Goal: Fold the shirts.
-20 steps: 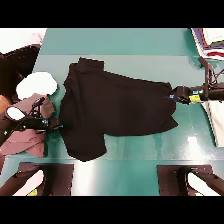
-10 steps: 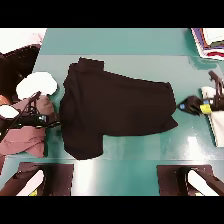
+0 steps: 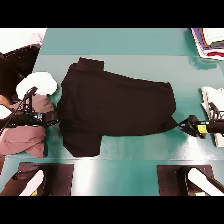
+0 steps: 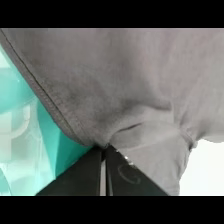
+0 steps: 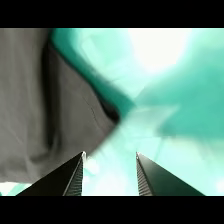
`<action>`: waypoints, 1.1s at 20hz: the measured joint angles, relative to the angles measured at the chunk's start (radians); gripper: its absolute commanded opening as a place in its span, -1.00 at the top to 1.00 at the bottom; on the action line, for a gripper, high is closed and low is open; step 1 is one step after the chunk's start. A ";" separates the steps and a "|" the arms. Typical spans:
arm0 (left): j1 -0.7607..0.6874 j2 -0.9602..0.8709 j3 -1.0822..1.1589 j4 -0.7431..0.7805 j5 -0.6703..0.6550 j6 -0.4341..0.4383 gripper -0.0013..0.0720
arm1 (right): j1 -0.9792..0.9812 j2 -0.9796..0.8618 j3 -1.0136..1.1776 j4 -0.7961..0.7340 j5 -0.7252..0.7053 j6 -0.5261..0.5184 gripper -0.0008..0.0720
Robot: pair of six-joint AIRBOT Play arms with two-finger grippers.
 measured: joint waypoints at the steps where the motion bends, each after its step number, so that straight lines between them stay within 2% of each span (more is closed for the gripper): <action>1: 0.000 0.001 0.000 0.000 -0.002 0.000 0.90 | 0.022 -0.027 0.011 0.010 -0.018 -0.004 -0.02; 2: 0.000 0.002 0.000 0.000 -0.005 0.000 0.90 | 0.048 -0.056 0.026 0.016 -0.039 -0.006 -0.01; 3: 0.000 0.002 0.000 0.000 -0.006 0.000 0.90 | 0.077 -0.083 0.043 0.023 -0.052 -0.009 0.09; 6: 0.000 0.002 0.000 0.000 -0.019 0.000 0.90 | 0.151 -0.146 0.097 0.030 -0.083 -0.013 0.82; 7: 0.000 0.002 0.000 -0.001 -0.031 0.000 0.91 | 0.173 -0.158 0.113 0.031 -0.086 -0.013 0.93; 11: 0.000 0.003 0.053 0.000 -0.083 0.000 0.91 | 0.222 -0.116 0.181 0.030 -0.079 -0.014 0.93; 14: 0.000 0.003 0.236 -0.001 -0.163 0.000 0.91 | 0.211 0.008 0.306 0.032 -0.024 -0.015 0.93; 18: 0.000 0.003 0.670 -0.002 -0.248 -0.016 0.91 | 0.135 0.193 0.588 0.034 0.019 -0.016 0.93; 22: 0.000 0.004 1.135 -0.004 -0.264 -0.064 0.91 | 0.049 0.315 0.883 0.035 0.036 -0.016 0.93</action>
